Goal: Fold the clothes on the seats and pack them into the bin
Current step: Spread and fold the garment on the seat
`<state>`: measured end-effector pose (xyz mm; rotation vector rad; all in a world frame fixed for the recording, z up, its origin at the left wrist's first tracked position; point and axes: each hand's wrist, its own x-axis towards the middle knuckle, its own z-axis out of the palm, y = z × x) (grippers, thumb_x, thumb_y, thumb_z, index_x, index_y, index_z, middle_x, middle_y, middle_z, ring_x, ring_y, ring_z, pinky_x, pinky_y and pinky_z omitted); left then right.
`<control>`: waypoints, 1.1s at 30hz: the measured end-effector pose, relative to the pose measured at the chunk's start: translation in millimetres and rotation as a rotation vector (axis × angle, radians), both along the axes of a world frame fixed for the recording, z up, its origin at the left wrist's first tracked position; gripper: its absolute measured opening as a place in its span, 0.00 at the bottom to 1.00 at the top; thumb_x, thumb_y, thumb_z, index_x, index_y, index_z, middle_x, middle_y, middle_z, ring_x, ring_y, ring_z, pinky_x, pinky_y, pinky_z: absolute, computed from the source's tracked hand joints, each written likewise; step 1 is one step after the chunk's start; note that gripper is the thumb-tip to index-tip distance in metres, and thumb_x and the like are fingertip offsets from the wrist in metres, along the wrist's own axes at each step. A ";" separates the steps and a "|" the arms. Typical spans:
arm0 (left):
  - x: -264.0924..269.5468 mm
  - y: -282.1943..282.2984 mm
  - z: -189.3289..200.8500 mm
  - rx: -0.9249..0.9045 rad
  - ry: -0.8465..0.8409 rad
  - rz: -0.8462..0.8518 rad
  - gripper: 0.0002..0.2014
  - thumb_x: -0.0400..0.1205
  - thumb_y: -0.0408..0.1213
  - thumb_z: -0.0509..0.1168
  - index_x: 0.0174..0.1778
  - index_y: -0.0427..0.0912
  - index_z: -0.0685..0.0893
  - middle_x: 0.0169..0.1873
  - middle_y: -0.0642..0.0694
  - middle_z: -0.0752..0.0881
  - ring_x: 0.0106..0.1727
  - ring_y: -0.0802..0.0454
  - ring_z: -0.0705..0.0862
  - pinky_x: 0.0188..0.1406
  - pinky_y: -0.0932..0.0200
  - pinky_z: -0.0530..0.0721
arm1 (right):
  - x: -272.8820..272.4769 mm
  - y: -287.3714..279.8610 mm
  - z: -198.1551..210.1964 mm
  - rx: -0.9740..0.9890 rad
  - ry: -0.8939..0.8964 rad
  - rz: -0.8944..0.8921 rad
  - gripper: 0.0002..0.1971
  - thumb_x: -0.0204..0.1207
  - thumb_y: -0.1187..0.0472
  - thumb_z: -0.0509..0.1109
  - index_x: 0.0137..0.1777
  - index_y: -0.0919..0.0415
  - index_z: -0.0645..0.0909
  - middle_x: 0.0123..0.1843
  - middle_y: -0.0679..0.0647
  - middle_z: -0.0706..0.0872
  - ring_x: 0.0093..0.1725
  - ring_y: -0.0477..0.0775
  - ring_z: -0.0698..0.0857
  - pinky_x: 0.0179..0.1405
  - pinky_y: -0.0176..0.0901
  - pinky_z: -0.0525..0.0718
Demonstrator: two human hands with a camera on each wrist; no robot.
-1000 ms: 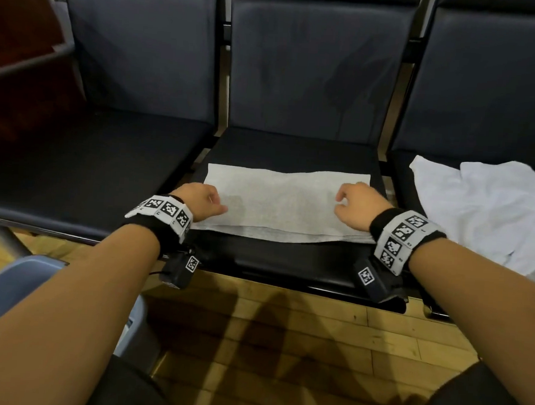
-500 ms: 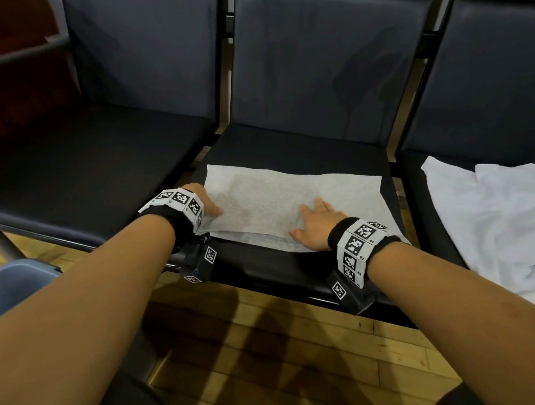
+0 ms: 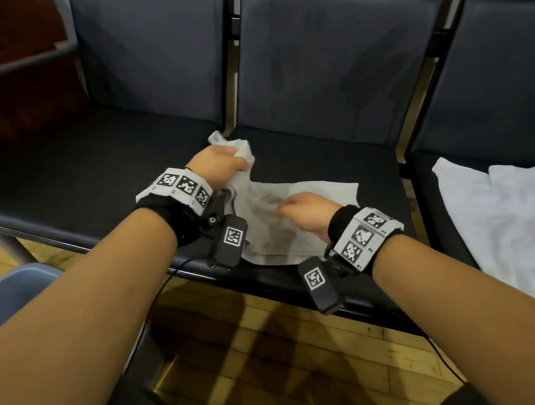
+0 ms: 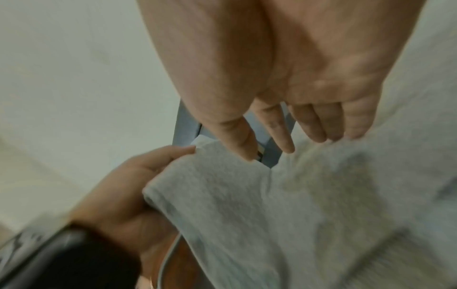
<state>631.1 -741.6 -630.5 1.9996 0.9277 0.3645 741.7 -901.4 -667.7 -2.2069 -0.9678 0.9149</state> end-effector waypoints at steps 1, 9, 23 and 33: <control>6.7 -9.9 1.7 -0.016 -0.049 -0.041 0.08 0.76 0.42 0.70 0.43 0.40 0.86 0.41 0.42 0.85 0.48 0.45 0.83 0.53 0.51 0.80 | 5.1 -1.8 4.2 0.092 0.166 -0.124 0.14 0.82 0.52 0.66 0.57 0.61 0.84 0.58 0.56 0.86 0.59 0.57 0.84 0.66 0.54 0.82; 58.1 -80.0 -9.1 -0.225 -0.081 -0.384 0.17 0.77 0.50 0.69 0.60 0.50 0.85 0.49 0.48 0.89 0.50 0.52 0.88 0.57 0.53 0.84 | 68.5 -40.6 7.8 0.401 0.867 -0.521 0.37 0.82 0.32 0.53 0.65 0.69 0.79 0.62 0.69 0.86 0.64 0.69 0.85 0.59 0.62 0.85; 50.8 -27.8 -50.5 -0.021 0.336 0.060 0.20 0.75 0.47 0.67 0.56 0.36 0.83 0.49 0.39 0.87 0.51 0.41 0.86 0.55 0.47 0.87 | 99.8 -40.7 -0.6 0.245 0.135 -0.515 0.07 0.73 0.63 0.77 0.38 0.60 0.81 0.49 0.65 0.89 0.51 0.65 0.89 0.57 0.62 0.87; 64.3 -21.0 -64.3 -0.189 0.255 0.146 0.38 0.60 0.61 0.72 0.60 0.38 0.82 0.51 0.40 0.87 0.51 0.40 0.88 0.56 0.44 0.87 | 107.4 -49.8 -12.6 -0.068 -0.216 -0.464 0.12 0.75 0.60 0.73 0.36 0.64 0.74 0.39 0.57 0.81 0.42 0.58 0.84 0.41 0.52 0.88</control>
